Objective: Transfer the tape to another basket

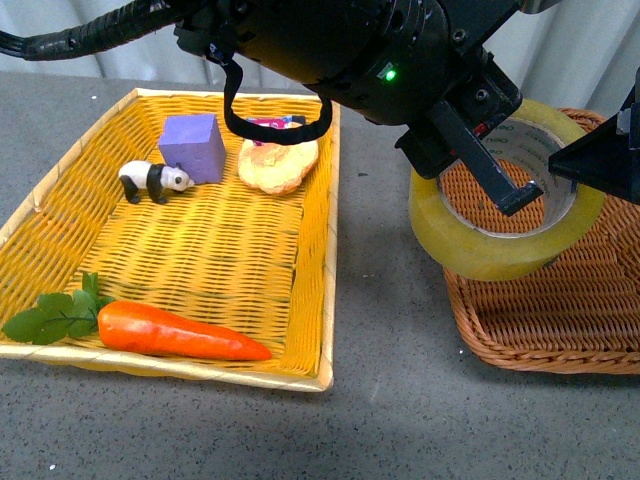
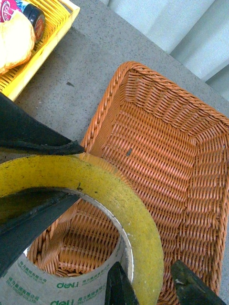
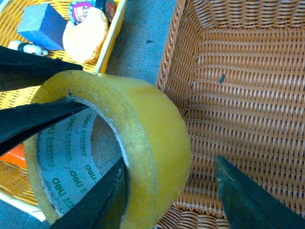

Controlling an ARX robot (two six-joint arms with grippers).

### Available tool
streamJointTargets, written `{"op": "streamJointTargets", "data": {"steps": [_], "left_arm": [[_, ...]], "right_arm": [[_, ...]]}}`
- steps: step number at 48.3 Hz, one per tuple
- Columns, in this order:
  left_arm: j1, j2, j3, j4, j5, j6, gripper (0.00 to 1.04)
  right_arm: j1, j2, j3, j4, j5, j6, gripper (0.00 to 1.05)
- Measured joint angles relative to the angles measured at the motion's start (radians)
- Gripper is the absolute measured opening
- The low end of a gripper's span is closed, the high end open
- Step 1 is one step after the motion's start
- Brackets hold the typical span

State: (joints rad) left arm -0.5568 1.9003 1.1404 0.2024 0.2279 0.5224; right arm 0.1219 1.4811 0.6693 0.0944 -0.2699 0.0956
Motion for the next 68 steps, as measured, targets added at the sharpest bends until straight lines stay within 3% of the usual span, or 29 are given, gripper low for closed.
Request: {"op": "streamJointTargets", "data": {"steps": [13, 21, 27, 38, 46, 57, 68], "left_arm": [[-0.003, 0.0, 0.007, 0.0, -0.007, -0.008, 0.16], [-0.011, 0.0, 0.014, -0.015, -0.045, -0.017, 0.17], [-0.026, -0.003, 0.027, -0.035, -0.147, -0.029, 0.38], [0.0, -0.026, 0.027, -0.035, -0.146, -0.048, 0.69], [0.04, -0.06, 0.012, 0.004, -0.167, -0.064, 1.0], [0.162, -0.098, -0.125, 0.271, -0.357, -0.222, 0.98], [0.262, -0.108, -0.185, 0.356, -0.447, -0.379, 0.98]], "right_arm": [[0.014, 0.002, 0.019, -0.025, 0.006, 0.002, 0.19], [0.018, 0.014, 0.023, -0.031, 0.026, -0.001, 0.14], [0.015, 0.042, 0.038, -0.026, 0.045, -0.005, 0.13], [-0.023, 0.089, 0.069, -0.016, 0.096, -0.013, 0.13], [-0.079, 0.166, 0.116, -0.008, 0.11, -0.024, 0.13], [-0.134, 0.334, 0.175, 0.014, 0.103, -0.029, 0.13], [-0.152, 0.439, 0.19, 0.042, 0.155, -0.029, 0.13]]}}
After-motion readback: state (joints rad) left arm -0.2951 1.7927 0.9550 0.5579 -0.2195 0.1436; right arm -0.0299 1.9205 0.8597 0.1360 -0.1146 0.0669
